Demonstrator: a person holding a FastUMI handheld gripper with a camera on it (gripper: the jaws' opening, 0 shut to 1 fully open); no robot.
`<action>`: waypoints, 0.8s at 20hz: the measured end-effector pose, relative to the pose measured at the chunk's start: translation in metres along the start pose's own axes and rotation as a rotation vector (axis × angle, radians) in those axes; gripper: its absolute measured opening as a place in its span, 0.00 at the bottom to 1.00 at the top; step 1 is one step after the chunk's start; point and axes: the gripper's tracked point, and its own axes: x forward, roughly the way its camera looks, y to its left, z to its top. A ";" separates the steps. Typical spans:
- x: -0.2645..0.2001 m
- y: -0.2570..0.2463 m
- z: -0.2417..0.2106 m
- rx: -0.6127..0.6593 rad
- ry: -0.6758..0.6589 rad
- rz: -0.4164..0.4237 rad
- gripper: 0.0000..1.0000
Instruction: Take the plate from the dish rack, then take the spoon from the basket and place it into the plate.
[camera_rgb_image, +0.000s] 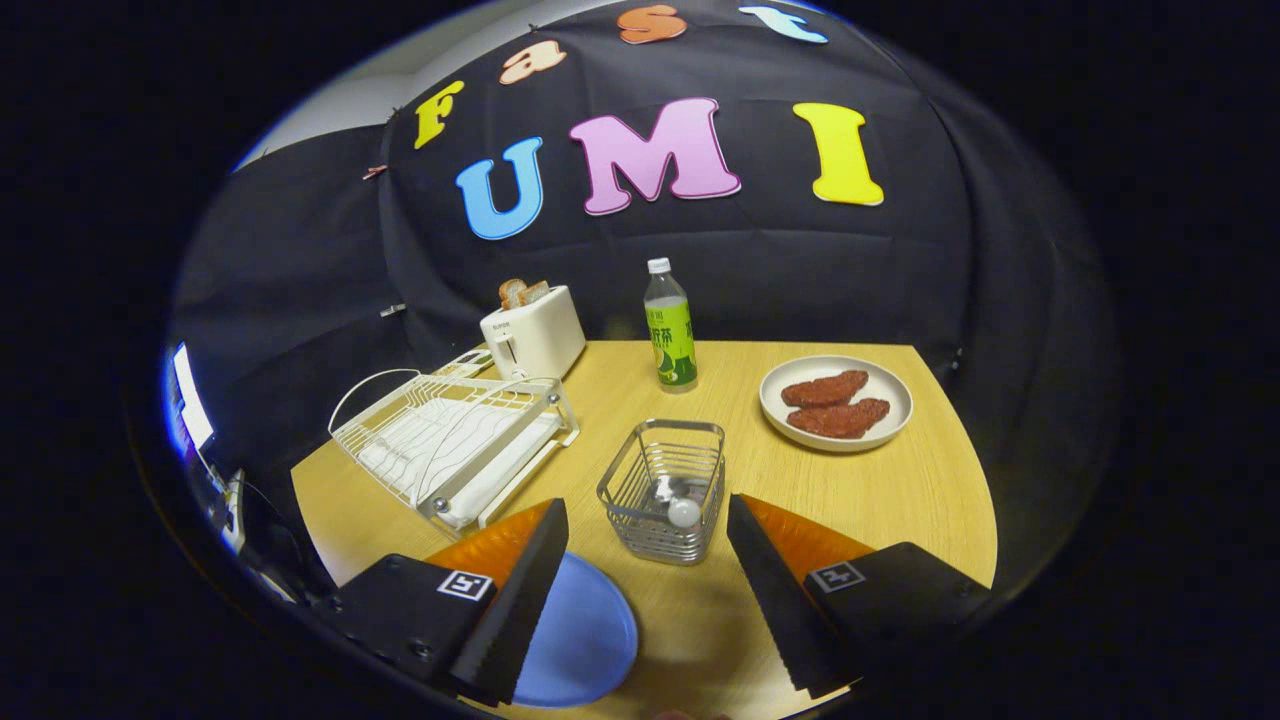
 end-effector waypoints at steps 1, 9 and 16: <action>0.003 0.003 0.006 -0.023 -0.029 0.009 0.98; 0.048 -0.001 0.001 -0.101 -0.058 0.018 0.93; 0.057 -0.002 -0.004 -0.145 -0.068 0.022 0.54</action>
